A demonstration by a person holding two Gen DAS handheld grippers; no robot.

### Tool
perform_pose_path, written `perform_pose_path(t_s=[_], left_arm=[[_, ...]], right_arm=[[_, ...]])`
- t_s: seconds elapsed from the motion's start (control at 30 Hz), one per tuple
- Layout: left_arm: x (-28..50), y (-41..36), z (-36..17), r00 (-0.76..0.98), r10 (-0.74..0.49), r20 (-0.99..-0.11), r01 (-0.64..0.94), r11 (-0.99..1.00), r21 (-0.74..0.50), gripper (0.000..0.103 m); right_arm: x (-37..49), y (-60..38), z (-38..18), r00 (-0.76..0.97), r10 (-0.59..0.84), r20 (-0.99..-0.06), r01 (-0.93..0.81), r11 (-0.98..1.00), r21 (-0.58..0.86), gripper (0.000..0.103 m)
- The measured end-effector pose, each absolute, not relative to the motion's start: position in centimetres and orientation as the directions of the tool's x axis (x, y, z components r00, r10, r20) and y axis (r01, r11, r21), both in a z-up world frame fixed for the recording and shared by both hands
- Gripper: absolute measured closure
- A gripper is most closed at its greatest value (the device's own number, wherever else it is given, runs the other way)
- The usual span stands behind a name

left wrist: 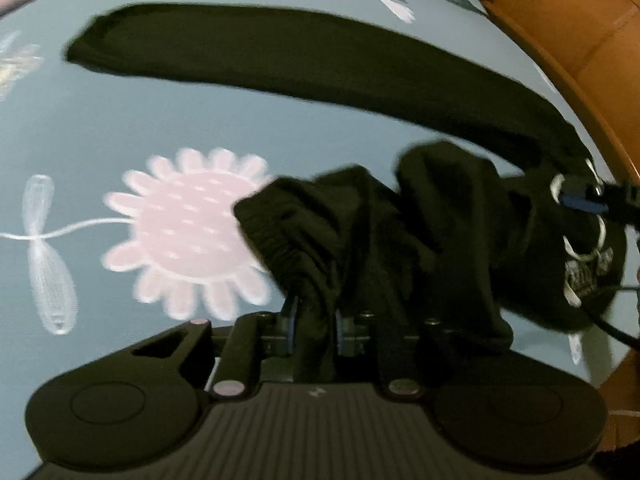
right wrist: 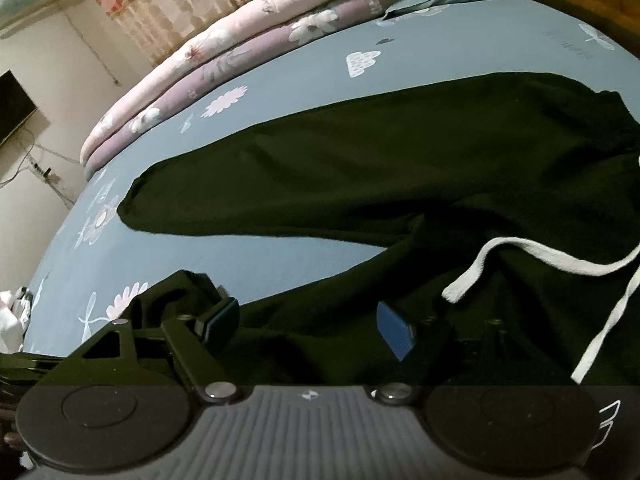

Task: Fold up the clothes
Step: 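Lift and pull the garment edge with the left gripper to spread it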

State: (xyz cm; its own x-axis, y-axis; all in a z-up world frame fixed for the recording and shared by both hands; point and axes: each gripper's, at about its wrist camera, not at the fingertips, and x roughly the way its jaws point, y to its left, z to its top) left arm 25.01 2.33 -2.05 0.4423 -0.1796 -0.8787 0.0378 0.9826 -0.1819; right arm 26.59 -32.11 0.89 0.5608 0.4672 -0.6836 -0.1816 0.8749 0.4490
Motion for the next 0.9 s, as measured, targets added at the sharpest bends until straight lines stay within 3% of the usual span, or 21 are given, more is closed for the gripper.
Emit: perform_pose_path(t_s=[0.33, 0.57, 0.77, 0.9], left_arm=[[22.8, 7.3, -0.3, 0.430, 0.052, -0.901, -0.145, 0.989, -0.012, 0.087], [22.9, 7.5, -0.9, 0.438, 0.090, -0.894, -0.167, 0.986, 0.017, 0.065], [22.0, 8.4, -0.1, 0.459, 0.098, -0.883, -0.198, 0.980, 0.006, 0.052], [21.1, 9.5, -0.1, 0.461, 0.085, -0.883, -0.255, 0.966, -0.040, 0.049]], right_arm=[[27.6, -30.3, 0.4, 0.542, 0.468, -0.698, -0.222, 0.881, 0.418, 0.022], [27.7, -28.8, -0.5, 0.509, 0.458, -0.729, -0.244, 0.889, 0.388, 0.022], [27.7, -28.1, 0.0, 0.531, 0.472, -0.703, -0.264, 0.881, 0.393, 0.022], [28.3, -27.5, 0.8, 0.551, 0.495, -0.671, -0.288, 0.868, 0.405, 0.022]])
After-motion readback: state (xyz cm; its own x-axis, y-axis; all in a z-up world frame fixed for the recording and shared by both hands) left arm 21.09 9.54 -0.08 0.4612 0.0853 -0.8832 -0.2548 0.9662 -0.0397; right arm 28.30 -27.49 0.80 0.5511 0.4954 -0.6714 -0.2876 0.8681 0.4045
